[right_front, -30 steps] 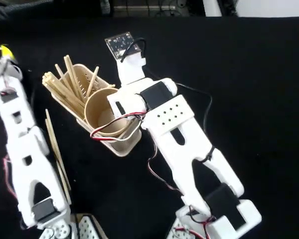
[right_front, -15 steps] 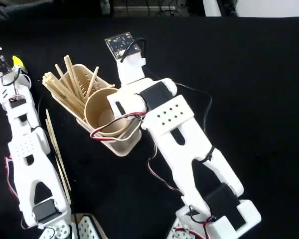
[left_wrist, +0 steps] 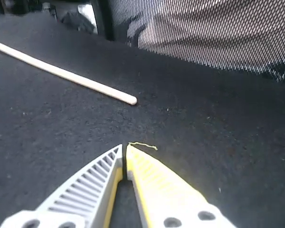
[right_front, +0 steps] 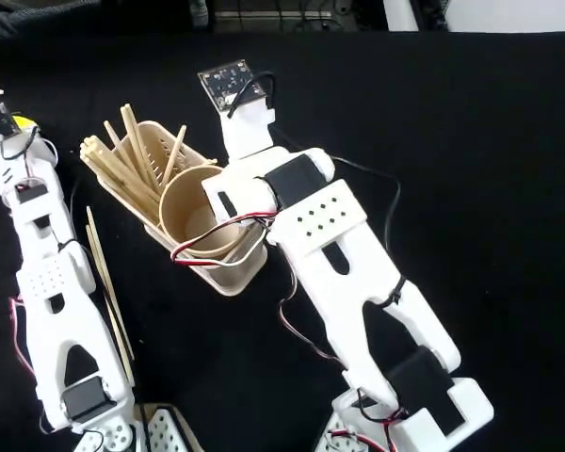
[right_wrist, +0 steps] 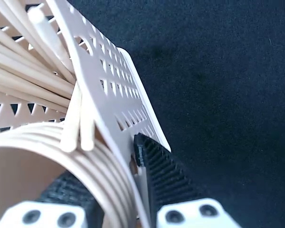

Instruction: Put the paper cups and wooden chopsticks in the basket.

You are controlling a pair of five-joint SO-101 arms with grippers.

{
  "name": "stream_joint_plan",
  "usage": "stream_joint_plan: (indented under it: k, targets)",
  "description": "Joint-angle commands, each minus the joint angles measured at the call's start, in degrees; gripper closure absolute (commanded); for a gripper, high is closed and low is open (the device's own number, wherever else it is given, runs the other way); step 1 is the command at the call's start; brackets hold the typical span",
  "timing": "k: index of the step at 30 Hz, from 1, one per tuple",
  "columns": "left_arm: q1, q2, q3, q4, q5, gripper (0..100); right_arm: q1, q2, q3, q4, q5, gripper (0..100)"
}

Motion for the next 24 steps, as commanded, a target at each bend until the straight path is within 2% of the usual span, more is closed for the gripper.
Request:
stream_joint_plan:
  k: [1,2,3,6,13,15,18,24]
  targets:
    - [-1.1,-1.7,-20.2,41.1,0.3,97,0.0,11.3,6.1,-0.6,1.9,98.7]
    - [-1.1,-3.2,-24.3,51.8,0.3,97,0.1,11.3,6.1,-0.6,2.3,98.7]
    - [-0.9,-6.2,-22.4,58.3,0.3,97,0.6,11.3,6.0,-0.6,2.4,98.7]
    - [-0.9,-19.0,-21.1,70.2,0.2,97,1.6,11.3,6.0,-0.6,2.3,98.7]
    - [0.1,-33.8,-22.2,99.4,-0.3,97,2.2,11.3,6.0,-0.6,2.3,98.7]
    - [0.1,-36.9,-20.2,100.7,-1.0,97,2.1,11.3,6.3,-0.5,2.3,98.7]
    - [-0.4,-40.0,-10.7,100.7,-1.8,97,1.8,11.6,6.4,0.5,2.4,98.7]
    - [3.9,-55.4,20.0,100.6,-6.1,97,2.2,11.3,6.0,0.9,3.2,98.7]
